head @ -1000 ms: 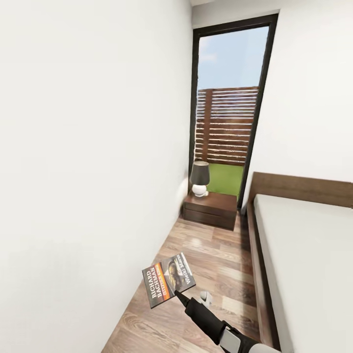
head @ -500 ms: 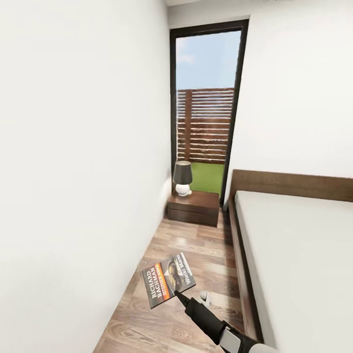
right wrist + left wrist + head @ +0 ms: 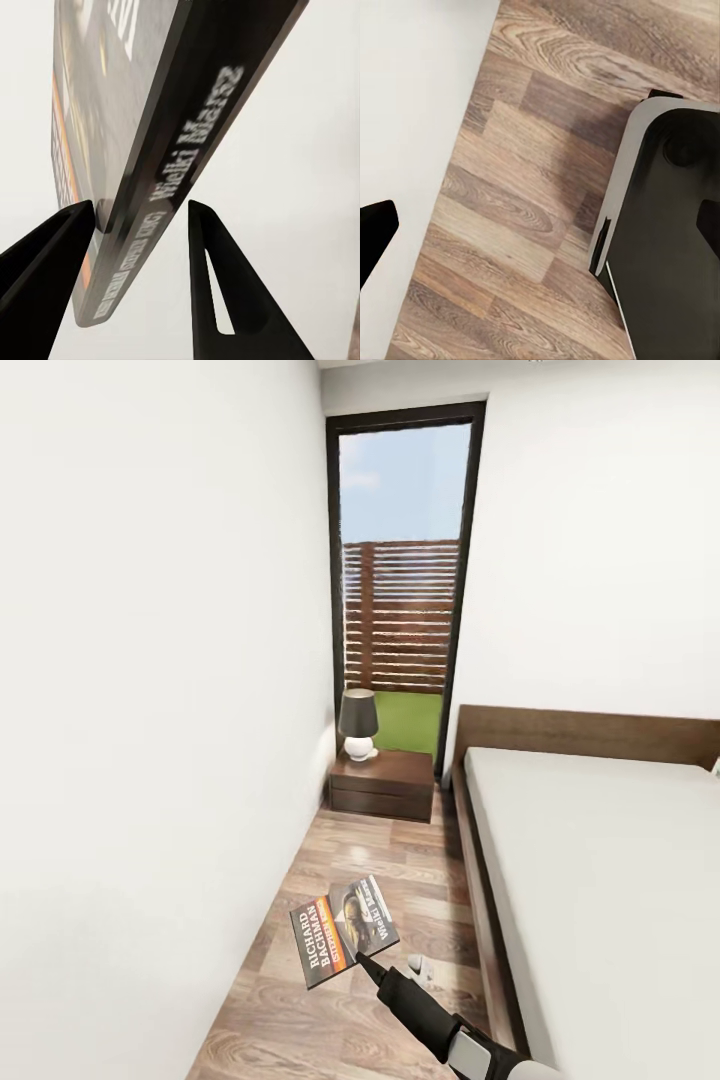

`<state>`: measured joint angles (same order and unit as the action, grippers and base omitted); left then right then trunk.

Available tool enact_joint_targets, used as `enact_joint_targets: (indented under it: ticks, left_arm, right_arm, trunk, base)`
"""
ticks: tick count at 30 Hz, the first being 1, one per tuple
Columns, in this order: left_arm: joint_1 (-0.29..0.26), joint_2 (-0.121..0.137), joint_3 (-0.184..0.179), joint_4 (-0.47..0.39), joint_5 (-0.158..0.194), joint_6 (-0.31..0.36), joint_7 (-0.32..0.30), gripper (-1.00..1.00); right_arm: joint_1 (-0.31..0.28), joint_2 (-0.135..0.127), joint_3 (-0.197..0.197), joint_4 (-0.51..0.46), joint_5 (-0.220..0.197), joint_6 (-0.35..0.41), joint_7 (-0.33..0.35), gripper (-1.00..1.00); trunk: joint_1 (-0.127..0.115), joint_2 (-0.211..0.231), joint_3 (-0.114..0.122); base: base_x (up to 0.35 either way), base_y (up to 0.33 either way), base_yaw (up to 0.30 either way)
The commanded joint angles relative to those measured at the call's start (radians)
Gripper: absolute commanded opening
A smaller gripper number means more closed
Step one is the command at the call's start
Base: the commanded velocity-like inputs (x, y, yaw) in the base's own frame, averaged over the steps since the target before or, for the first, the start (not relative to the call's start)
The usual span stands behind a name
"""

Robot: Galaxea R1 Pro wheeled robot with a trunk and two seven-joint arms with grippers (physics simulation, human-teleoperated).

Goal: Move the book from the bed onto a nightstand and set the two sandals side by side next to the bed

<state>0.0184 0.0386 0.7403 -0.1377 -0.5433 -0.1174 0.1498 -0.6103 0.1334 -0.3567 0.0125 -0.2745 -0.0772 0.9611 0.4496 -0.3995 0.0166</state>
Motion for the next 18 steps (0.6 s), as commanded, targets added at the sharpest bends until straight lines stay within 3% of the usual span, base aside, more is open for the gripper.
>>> enact_joint_targets:
  ticks: [1, 18]
  left_arm:
    - [0.000, 0.000, 0.008, 0.000, -0.010, -0.004, 0.002, 1.00]
    - [-0.004, 0.001, 0.007, -0.002, -0.010, -0.004, 0.002, 1.00]
  right_arm:
    - [0.000, 0.000, 0.001, 0.001, -0.001, -0.007, 0.001, -1.00]
    - [0.000, 0.000, 0.001, 0.001, -0.001, -0.007, 0.001, -1.00]
  trunk:
    - [0.000, 0.000, 0.000]
    - [0.000, 0.000, 0.000]
  base:
    - [0.061, 0.035, -0.007]
    - [0.124, 0.099, -0.012]
